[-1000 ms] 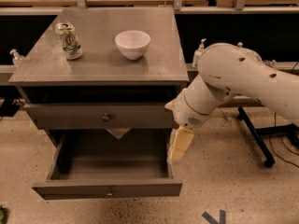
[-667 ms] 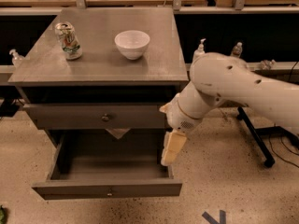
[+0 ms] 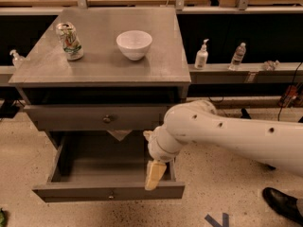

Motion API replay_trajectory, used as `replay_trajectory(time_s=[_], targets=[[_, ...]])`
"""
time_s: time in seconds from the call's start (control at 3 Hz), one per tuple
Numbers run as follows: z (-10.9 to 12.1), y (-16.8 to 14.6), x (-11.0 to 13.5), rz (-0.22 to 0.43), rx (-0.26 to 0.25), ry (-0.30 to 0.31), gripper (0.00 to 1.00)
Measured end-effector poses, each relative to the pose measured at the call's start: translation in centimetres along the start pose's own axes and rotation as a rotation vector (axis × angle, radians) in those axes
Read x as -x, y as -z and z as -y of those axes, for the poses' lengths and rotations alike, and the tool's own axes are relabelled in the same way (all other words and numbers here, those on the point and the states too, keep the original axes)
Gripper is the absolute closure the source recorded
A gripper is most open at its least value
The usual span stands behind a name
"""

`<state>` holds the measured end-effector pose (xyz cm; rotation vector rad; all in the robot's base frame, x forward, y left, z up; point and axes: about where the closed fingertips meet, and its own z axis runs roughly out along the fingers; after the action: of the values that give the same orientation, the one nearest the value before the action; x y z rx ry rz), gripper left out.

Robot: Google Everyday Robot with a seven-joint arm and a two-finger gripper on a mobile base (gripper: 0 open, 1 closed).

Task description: Close middle drawer

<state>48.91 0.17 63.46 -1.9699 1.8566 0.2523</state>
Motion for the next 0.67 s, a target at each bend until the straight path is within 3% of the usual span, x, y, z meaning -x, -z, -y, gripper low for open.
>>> replay_trajectory(time_s=[0.33, 0.67], targets=[[1.25, -0.75, 0.51, 0.023, -0.076, 0.026, 0.00], [1.20, -1.65, -0.01, 0.017, -0.062, 0.016, 0.00]])
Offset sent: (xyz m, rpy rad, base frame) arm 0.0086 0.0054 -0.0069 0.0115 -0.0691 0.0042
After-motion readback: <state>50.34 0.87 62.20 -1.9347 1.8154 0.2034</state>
